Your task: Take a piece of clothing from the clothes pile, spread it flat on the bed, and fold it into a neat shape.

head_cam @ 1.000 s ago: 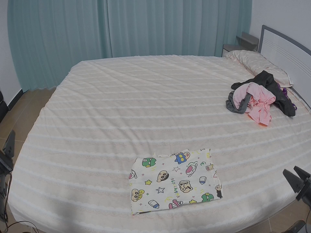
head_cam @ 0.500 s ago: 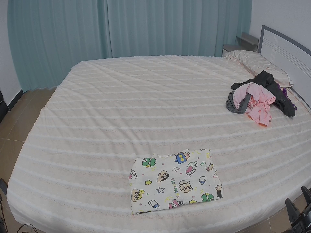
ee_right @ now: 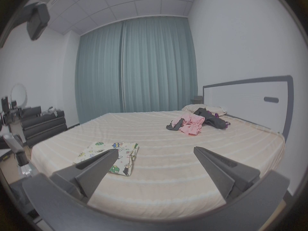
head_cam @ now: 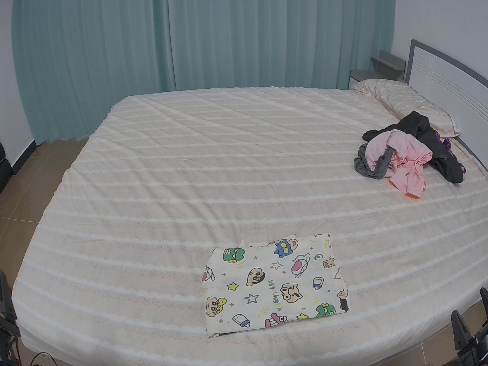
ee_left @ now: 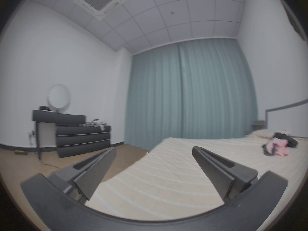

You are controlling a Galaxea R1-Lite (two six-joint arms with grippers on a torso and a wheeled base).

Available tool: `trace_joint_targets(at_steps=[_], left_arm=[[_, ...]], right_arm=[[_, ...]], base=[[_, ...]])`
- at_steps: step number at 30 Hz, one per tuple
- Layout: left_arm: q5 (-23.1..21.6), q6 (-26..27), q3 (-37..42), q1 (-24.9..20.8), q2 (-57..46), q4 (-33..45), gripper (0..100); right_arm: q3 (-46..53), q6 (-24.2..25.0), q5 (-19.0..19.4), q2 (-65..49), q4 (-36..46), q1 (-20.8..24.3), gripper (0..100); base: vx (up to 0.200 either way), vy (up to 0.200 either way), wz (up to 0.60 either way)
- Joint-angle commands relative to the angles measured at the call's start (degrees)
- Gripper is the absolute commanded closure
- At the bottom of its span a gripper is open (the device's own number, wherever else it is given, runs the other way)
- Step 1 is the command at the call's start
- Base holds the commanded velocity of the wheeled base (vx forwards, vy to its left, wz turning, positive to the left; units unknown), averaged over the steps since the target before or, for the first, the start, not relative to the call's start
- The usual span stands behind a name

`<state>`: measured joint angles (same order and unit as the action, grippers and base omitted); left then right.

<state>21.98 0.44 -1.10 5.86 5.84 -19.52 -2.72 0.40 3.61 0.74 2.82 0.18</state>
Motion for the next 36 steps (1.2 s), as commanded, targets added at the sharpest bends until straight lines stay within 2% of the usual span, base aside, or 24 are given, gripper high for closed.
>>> trace_joint_targets(at_steps=[1, 2, 3, 4, 5, 7, 10, 12, 14, 15, 17, 21, 22, 24, 25, 26, 27, 28, 29, 33, 36], left_arm=[[-7.5, 0.5, 1.1, 0.4, -0.4, 10.1, 0], [-7.6, 0.6, 1.1, 0.4, -0.4, 11.1, 0], [-7.7, 0.6, 1.1, -0.9, -0.7, 14.2, 0], [-8.0, 0.6, 1.1, -1.6, -0.8, 14.5, 0], [-11.1, 1.0, 1.1, -6.9, -4.1, 15.6, 0], [-17.2, 1.1, 1.1, -5.2, -5.8, 16.0, 0], [-18.6, -0.4, 1.1, -5.9, -5.8, 19.9, 0], [-18.6, -0.4, 1.1, -5.9, -5.8, 20.0, 0], [-18.6, -0.4, 1.1, -5.9, -5.8, 19.4, 0], [-19.0, -0.6, 1.1, -5.9, -5.8, 19.4, 0], [-19.4, -0.9, 1.1, -5.9, -5.8, 19.4, 0], [-19.4, -1.4, 1.1, -5.9, -5.8, 19.3, 0], [-19.4, -1.8, 1.1, -5.9, -5.8, 19.3, 0], [-19.3, -1.9, 1.1, -5.9, -5.8, 19.3, 0], [-19.3, -1.8, 1.1, -5.9, -5.8, 19.3, 0], [-19.3, -1.8, 1.1, -5.9, -5.8, 19.3, 0], [-19.3, -1.5, 1.1, -5.9, -5.8, 19.3, 0], [-19.0, -1.2, 1.1, -5.9, -5.8, 19.3, 0], [-18.9, -1.2, 1.1, -5.9, -5.8, 19.3, 0], [-18.7, -1.4, 1.1, -5.9, -5.8, 19.3, 0], [-18.2, -1.2, 1.1, -5.9, -5.8, 19.3, 0]], right_arm=[[0.1, 4.1, 0.2, -0.7, -0.2, 0.0, 0], [0.1, 3.4, -0.4, -0.7, -0.2, 0.0, 0], [0.1, 0.2, -2.9, -0.7, -0.1, 0.0, 0], [0.1, -0.2, -3.3, -0.7, -0.1, 0.0, 0], [0.0, -0.9, -5.0, -0.7, 0.5, 0.0, 0], [-0.1, -1.3, -4.9, -0.7, 0.9, -0.1, 0], [-0.2, -1.8, -4.8, -0.6, 0.9, 0.0, 0], [-0.2, -1.1, -3.3, -0.6, 0.7, 0.0, 0], [-0.1, 1.0, 4.3, -0.7, 0.8, 0.2, 0], [-0.1, 1.7, 6.9, -0.7, 1.0, 0.0, 0], [0.0, 2.7, 8.0, -0.7, 0.8, 0.0, 0], [-0.1, 8.9, 8.2, -0.7, 0.3, 0.2, 0], [-0.1, 9.1, 8.1, -0.7, 0.3, 0.0, 0], [0.1, 5.1, 5.8, -0.7, 0.1, 0.0, 0], [0.2, 1.8, 1.3, -0.7, 0.0, 0.0, 0], [0.2, 1.8, 1.3, -0.7, 0.0, 0.0, 0], [0.2, -0.8, -4.4, -0.7, 0.0, -0.1, 0], [0.2, -2.3, -7.8, -0.7, 0.0, -0.1, 0], [0.2, -2.3, -8.4, -0.7, 0.0, -0.1, 0], [1.0, 1.2, -4.8, -0.7, -0.3, 0.3, 0], [1.9, 0.4, -4.0, -0.7, -0.3, 0.2, 0]], base=[[0.0, 0.0, 0.0], [0.0, 0.0, 0.0], [0.0, 0.0, 0.0], [0.0, 0.0, 0.0], [0.0, 0.0, 0.0], [0.0, 0.0, 0.0], [0.0, 0.0, 0.0], [0.0, 0.0, 0.0], [0.0, 0.0, 0.0], [0.0, 0.0, 0.0], [0.0, 0.0, 0.0], [0.0, 0.0, 0.0], [0.0, 0.0, 0.0], [0.0, 0.0, 0.0], [0.0, 0.0, 0.0], [0.0, 0.0, 0.0], [0.0, 0.0, 0.0], [0.0, 0.0, 0.0], [0.0, 0.0, 0.0], [0.0, 0.0, 0.0], [0.0, 0.0, 0.0]])
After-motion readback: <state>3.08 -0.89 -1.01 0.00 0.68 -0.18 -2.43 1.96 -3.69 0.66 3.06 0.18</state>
